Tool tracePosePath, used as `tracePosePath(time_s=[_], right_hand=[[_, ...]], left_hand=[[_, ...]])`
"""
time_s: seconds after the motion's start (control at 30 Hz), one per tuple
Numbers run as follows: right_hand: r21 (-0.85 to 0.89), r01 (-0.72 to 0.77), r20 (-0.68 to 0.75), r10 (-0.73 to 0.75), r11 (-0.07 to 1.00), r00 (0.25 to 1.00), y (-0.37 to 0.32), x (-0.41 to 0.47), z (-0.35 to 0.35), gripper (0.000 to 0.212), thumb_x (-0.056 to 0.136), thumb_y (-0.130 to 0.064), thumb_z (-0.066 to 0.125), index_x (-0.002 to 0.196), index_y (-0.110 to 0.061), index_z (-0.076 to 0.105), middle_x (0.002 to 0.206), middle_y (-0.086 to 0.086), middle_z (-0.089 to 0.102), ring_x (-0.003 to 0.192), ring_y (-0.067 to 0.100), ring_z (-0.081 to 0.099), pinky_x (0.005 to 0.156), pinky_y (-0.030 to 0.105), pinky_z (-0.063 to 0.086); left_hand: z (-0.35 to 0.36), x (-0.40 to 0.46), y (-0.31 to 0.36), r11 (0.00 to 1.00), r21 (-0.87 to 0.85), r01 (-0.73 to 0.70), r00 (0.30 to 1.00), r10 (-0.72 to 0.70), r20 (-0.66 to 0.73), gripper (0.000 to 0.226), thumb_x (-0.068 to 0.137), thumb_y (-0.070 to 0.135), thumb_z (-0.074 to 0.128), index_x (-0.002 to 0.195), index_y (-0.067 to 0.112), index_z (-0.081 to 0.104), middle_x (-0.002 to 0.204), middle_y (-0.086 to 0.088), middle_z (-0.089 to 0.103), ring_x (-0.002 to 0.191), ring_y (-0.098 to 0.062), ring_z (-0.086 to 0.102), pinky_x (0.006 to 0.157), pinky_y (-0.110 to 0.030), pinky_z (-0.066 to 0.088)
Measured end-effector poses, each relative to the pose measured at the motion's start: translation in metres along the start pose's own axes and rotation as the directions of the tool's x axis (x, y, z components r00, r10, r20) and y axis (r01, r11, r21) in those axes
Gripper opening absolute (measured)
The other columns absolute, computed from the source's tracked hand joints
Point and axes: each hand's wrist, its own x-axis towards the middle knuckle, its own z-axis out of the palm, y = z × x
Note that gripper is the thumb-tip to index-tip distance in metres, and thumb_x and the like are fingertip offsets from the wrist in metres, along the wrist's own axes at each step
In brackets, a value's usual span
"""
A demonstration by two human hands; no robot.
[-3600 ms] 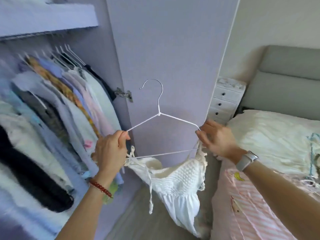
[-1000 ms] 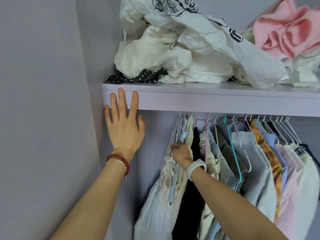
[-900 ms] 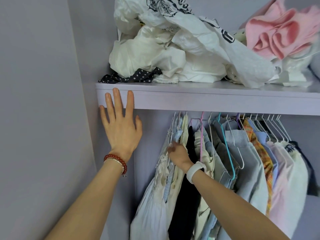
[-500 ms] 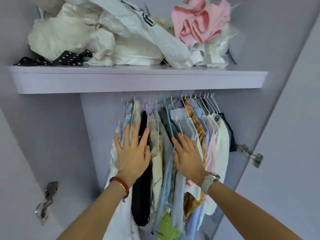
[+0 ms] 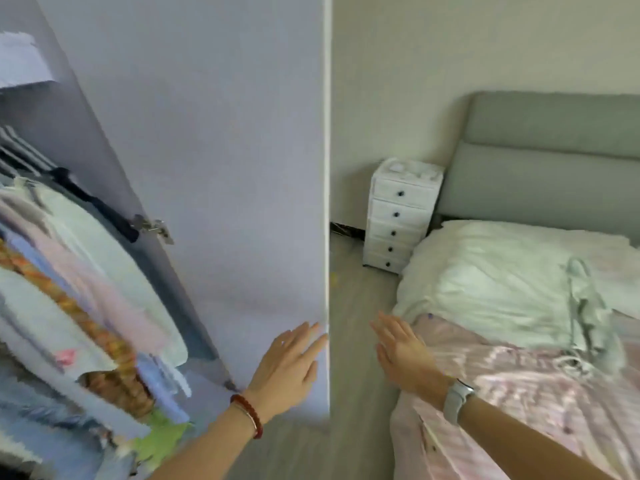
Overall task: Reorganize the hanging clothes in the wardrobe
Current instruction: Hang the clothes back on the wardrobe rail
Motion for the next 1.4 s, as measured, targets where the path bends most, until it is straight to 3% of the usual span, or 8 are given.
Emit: tracePosePath(time_s=[0.23, 0.37, 0.67, 0.9, 1.03, 1.2, 1.27, 1.4], right_hand=[[-0.021, -0.528, -0.066, 0.525, 0.849, 0.848, 0.162, -0.097, -0.046, 0.044, 0.096, -0.025, 0.036, 0.138, -0.015, 0.035, 0.147, 0.004, 0.030, 0.136, 0.018, 0.024, 0.107, 0.033, 0.031], [0.008, -0.712, -0.082, 0.710, 0.702, 0.699, 0.237, -0.130, -0.058, 0.043, 0.096, -0.023, 0.036, 0.137, -0.013, 0.036, 0.144, 0.006, 0.035, 0.132, 0.022, 0.031, 0.106, 0.031, 0.028], [0.243, -0.925, 0.074, 0.945, 0.293, 0.319, 0.420, -0.105, -0.013, 0.039, 0.096, -0.016, 0.034, 0.134, -0.007, 0.040, 0.136, 0.014, 0.044, 0.124, 0.028, 0.041, 0.102, 0.033, 0.033], [0.308, -0.951, 0.266, 0.958, 0.017, 0.103, 0.557, -0.068, 0.064, 0.041, 0.095, -0.012, 0.033, 0.135, -0.004, 0.035, 0.134, 0.020, 0.045, 0.119, 0.032, 0.046, 0.095, 0.035, 0.038], [0.410, -0.901, 0.268, 0.963, -0.142, -0.030, 0.612, -0.060, 0.103, 0.037, 0.096, -0.019, 0.034, 0.128, -0.002, 0.042, 0.104, 0.017, 0.061, 0.075, 0.022, 0.055, 0.061, 0.029, 0.041], [0.634, -0.658, 0.328, 0.912, -0.406, -0.246, 0.655, -0.045, 0.121, 0.017, 0.093, -0.023, 0.043, 0.099, -0.012, 0.054, 0.072, 0.002, 0.055, 0.063, 0.019, 0.052, 0.054, 0.025, 0.042], [0.705, -0.585, 0.256, 0.913, -0.401, -0.317, 0.658, -0.036, 0.119, 0.022, 0.094, -0.019, 0.035, 0.080, -0.012, 0.050, 0.068, 0.002, 0.052, 0.059, 0.021, 0.047, 0.047, 0.023, 0.038], [0.779, -0.575, -0.002, 0.916, -0.251, -0.402, 0.630, -0.029, 0.107, 0.025, 0.096, -0.028, 0.036, 0.088, -0.007, 0.048, 0.072, 0.002, 0.048, 0.072, 0.022, 0.044, 0.065, 0.024, 0.029]], left_hand=[[0.071, 0.151, 0.131, 0.930, -0.216, -0.297, 0.943, 0.322, 0.086, 0.044, 0.073, 0.020, 0.074, 0.116, 0.015, 0.065, 0.125, -0.007, 0.060, 0.107, -0.022, 0.062, 0.082, -0.034, 0.053], [0.125, 0.244, 0.188, 0.907, -0.289, -0.308, 0.915, 0.365, 0.170, 0.046, 0.093, 0.024, 0.046, 0.138, 0.019, 0.041, 0.146, -0.006, 0.036, 0.130, -0.025, 0.038, 0.104, -0.039, 0.036], [0.292, 0.406, 0.252, 0.912, -0.325, -0.250, 0.836, 0.373, 0.403, 0.049, 0.096, 0.027, 0.035, 0.144, 0.023, 0.026, 0.153, -0.002, 0.019, 0.139, -0.016, 0.018, 0.109, -0.038, 0.027], [0.446, 0.466, 0.266, 0.925, -0.280, -0.259, 0.758, 0.374, 0.534, 0.050, 0.093, 0.026, 0.040, 0.142, 0.017, 0.029, 0.148, -0.006, 0.029, 0.136, -0.023, 0.024, 0.102, -0.040, 0.033], [0.512, 0.464, 0.257, 0.950, -0.217, -0.223, 0.700, 0.311, 0.642, 0.066, 0.090, 0.043, 0.049, 0.145, 0.020, 0.020, 0.155, -0.004, 0.014, 0.142, -0.030, 0.011, 0.109, -0.050, 0.017], [0.536, 0.472, 0.252, 0.903, -0.333, -0.271, 0.799, 0.404, 0.446, 0.040, 0.073, 0.001, 0.072, 0.111, 0.003, 0.061, 0.114, -0.017, 0.063, 0.106, -0.037, 0.058, 0.083, -0.048, 0.046], [0.528, 0.479, 0.254, 0.911, -0.367, -0.189, 0.806, 0.358, 0.472, 0.028, 0.076, -0.005, 0.066, 0.104, -0.001, 0.062, 0.086, -0.019, 0.067, 0.077, -0.036, 0.064, 0.062, -0.039, 0.049], [0.501, 0.482, 0.250, 0.918, -0.396, -0.016, 0.813, 0.243, 0.530, 0.019, 0.092, 0.013, 0.045, 0.107, 0.001, 0.048, 0.065, -0.007, 0.053, 0.059, -0.030, 0.053, 0.051, -0.031, 0.032]])
